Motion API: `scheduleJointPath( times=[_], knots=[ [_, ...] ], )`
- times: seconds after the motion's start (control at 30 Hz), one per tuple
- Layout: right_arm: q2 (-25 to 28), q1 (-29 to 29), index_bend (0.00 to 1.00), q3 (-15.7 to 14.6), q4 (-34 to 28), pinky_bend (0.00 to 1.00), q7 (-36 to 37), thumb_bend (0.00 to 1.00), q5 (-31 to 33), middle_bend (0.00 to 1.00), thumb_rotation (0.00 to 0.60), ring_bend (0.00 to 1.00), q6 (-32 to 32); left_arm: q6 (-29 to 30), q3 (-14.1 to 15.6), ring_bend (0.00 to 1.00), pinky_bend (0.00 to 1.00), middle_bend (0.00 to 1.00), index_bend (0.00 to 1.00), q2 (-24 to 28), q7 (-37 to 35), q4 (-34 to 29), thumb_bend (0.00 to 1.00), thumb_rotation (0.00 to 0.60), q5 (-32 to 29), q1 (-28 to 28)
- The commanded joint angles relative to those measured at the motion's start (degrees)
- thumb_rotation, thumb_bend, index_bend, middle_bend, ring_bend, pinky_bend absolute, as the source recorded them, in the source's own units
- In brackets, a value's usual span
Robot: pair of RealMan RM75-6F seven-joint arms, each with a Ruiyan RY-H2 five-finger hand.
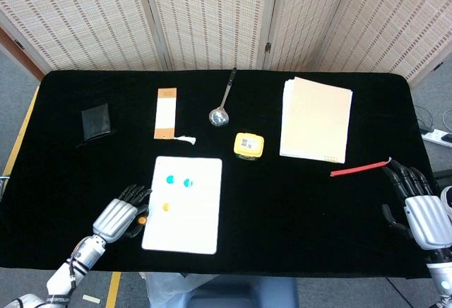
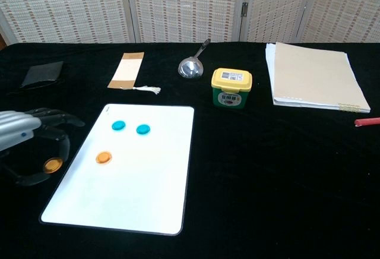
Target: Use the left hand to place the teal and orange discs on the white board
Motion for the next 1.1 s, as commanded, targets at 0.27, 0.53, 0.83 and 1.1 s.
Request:
scheduleJointPath(
  times=[0.27, 0.53, 0.83, 1.1],
  knots=[
    [0.1, -0.6, 0.00, 0.0, 0.8, 0.00, 1.0, 0.53, 0.6, 0.00, 0.600, 0.00, 0.5, -8.8, -6.6, 0.00, 0.00, 0.13, 0.51, -4.6, 7.2, -4.3, 0.40, 0.600, -5.6, -8.3],
    [-0.1, -1.1, 0.00, 0.0, 1.7, 0.00, 1.9, 0.53, 1.1, 0.00, 0.600, 0.00, 0.7, -13.5, -9.0, 0.00, 0.00, 0.13, 0.51, -9.1, 12.4, -2.2, 0.40, 0.600, -13.0, -12.7],
    [-0.1, -1.2, 0.00, 0.1, 2.0, 0.00, 2.2, 0.53, 1.2, 0.00, 0.600, 0.00, 0.8, -14.2, -8.5, 0.00, 0.00, 0.13, 0.50, -10.8, 15.3, -1.1, 0.40, 0.600, -17.2, -14.4],
    [-0.2, -1.5, 0.00, 0.2, 2.0, 0.00, 2.3, 0.53, 1.2, 0.00, 0.600, 0.00, 1.2, -13.0, -7.8, 0.00, 0.00, 0.06, 0.24, -9.7, 17.6, -2.7, 0.39, 0.600, -20.1, -14.7]
  ],
)
